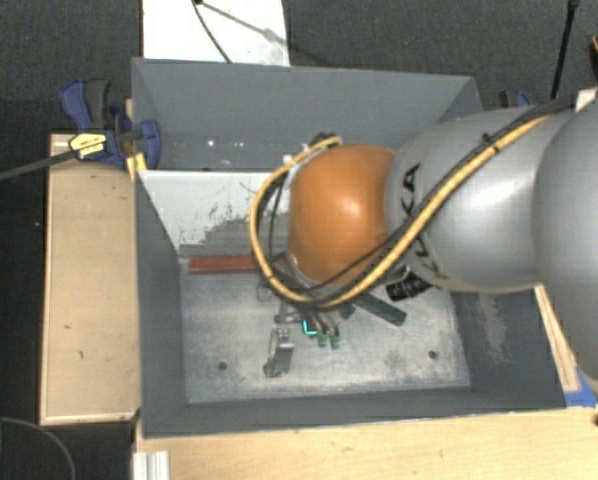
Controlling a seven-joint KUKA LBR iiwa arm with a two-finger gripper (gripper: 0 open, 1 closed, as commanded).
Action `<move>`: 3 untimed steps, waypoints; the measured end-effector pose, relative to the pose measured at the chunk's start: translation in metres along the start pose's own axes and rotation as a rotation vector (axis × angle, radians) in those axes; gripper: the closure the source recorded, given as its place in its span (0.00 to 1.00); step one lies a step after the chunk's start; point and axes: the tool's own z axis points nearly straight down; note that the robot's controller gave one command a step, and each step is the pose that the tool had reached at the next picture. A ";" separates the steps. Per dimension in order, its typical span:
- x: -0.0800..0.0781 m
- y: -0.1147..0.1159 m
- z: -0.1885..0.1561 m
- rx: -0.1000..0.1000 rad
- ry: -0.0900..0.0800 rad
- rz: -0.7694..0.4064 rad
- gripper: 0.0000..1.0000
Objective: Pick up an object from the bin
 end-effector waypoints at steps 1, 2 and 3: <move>-0.058 -0.063 0.077 0.003 -0.005 -0.089 0.00; -0.092 -0.115 0.006 0.000 -0.017 0.043 0.00; -0.062 -0.204 0.062 0.002 -0.005 -0.328 0.00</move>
Offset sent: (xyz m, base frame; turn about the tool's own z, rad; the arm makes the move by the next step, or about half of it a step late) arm 0.0567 -0.0582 -0.0739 -0.0947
